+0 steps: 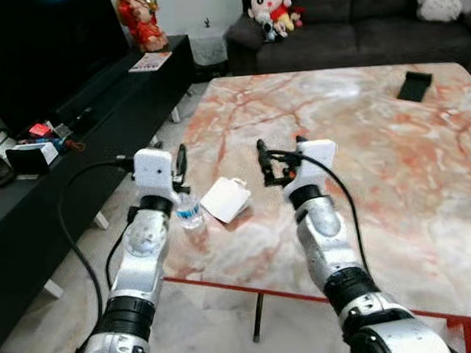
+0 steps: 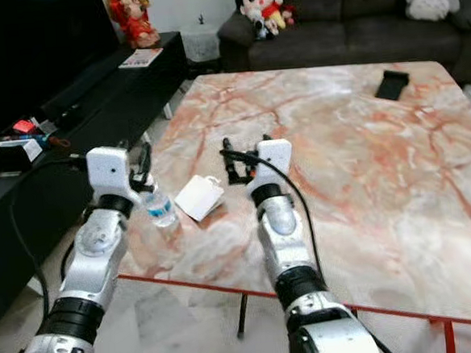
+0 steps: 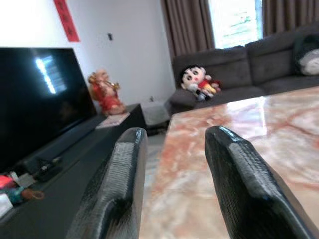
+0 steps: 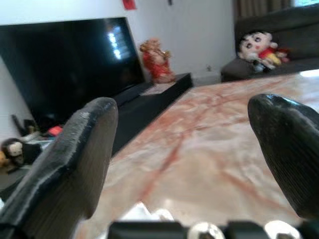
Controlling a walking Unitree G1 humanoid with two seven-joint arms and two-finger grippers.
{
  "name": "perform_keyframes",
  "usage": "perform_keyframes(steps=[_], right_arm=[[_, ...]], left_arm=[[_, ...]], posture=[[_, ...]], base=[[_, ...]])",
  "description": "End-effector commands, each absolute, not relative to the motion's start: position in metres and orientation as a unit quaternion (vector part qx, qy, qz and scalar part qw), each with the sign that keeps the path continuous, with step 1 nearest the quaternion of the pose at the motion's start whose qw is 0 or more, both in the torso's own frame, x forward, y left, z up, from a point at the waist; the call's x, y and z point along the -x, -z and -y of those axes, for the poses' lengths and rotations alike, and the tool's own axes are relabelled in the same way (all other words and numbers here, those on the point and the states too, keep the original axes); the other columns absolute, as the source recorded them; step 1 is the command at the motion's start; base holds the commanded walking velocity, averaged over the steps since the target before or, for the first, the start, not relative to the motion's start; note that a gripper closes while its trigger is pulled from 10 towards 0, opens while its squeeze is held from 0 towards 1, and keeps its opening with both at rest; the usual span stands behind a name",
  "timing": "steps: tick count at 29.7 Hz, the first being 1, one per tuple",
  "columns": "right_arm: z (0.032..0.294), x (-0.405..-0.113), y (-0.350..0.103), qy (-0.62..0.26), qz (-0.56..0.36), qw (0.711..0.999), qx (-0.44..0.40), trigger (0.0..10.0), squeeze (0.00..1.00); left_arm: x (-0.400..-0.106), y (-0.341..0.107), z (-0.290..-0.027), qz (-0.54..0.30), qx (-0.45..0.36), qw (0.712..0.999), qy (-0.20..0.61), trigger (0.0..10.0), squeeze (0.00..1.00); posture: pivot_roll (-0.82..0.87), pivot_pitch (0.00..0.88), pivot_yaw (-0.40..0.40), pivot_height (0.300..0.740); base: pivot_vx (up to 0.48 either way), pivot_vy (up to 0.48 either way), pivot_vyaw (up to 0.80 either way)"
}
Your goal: Picking trash to rubbish bin
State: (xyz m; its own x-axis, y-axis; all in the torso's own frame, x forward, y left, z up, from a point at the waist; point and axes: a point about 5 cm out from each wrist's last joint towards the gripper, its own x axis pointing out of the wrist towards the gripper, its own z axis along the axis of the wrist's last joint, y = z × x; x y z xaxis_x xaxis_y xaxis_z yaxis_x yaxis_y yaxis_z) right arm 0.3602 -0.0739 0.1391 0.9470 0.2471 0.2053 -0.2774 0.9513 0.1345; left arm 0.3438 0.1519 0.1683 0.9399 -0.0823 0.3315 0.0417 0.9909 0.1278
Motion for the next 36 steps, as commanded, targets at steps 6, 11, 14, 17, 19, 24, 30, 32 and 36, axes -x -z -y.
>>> perform_keyframes(steps=[6,11,14,17,19,24,30,32,36], right_arm=[[0.076,-0.361,-0.141,-0.133,0.095,0.984,-0.076,10.0,0.0],[0.069,-0.359,-0.137,-0.14,0.088,0.983,-0.079,10.0,0.0],[0.066,-0.359,-0.136,-0.142,0.085,0.983,-0.081,10.0,0.0],[0.065,-0.359,-0.136,-0.144,0.084,0.983,-0.082,10.0,0.0],[0.065,-0.359,-0.137,-0.144,0.085,0.983,-0.082,10.0,0.0],[0.065,-0.358,-0.136,-0.142,0.084,0.983,-0.086,10.0,0.0],[0.064,-0.357,-0.134,-0.143,0.084,0.982,-0.089,10.0,0.0],[0.064,-0.357,-0.134,-0.144,0.084,0.982,-0.088,10.0,0.0],[0.065,-0.356,-0.133,-0.145,0.082,0.982,-0.088,10.0,0.0]], left_arm=[[-0.343,-0.175,-0.151,0.185,-0.062,0.981,0.021,10.0,0.0],[-0.344,-0.171,-0.157,0.171,-0.083,0.982,0.002,10.0,0.0],[-0.346,-0.173,-0.158,0.17,-0.082,0.982,-0.002,10.0,1.0],[-0.348,-0.174,-0.158,0.168,-0.076,0.983,-0.002,10.0,1.0],[-0.348,-0.173,-0.158,0.167,-0.075,0.983,-0.001,10.0,1.0],[-0.348,-0.169,-0.155,0.158,-0.079,0.984,0.009,10.0,1.0],[-0.349,-0.165,-0.148,0.145,-0.071,0.987,0.025,10.0,1.0],[-0.35,-0.163,-0.148,0.136,-0.064,0.988,0.031,10.0,1.0],[-0.352,-0.16,-0.15,0.125,-0.05,0.99,0.034,10.0,1.0]], posture=[[0.07,0.0,0.101,0.74],[0.07,0.0,0.108,0.74],[0.08,0.0,0.111,0.74],[0.07,0.0,0.114,0.74],[0.07,0.0,0.115,0.74],[0.07,0.0,0.114,0.74],[0.07,0.0,0.115,0.74],[0.07,0.0,0.113,0.74],[0.07,0.0,0.11,0.74]], base=[[0.281,0.0,0.0],[0.0,0.0,0.0],[0.0,0.0,0.0],[0.0,0.0,0.0],[0.0,0.0,0.0],[0.0,0.0,0.0],[0.0,0.0,0.0],[0.0,0.0,0.0],[0.0,0.0,0.0]])
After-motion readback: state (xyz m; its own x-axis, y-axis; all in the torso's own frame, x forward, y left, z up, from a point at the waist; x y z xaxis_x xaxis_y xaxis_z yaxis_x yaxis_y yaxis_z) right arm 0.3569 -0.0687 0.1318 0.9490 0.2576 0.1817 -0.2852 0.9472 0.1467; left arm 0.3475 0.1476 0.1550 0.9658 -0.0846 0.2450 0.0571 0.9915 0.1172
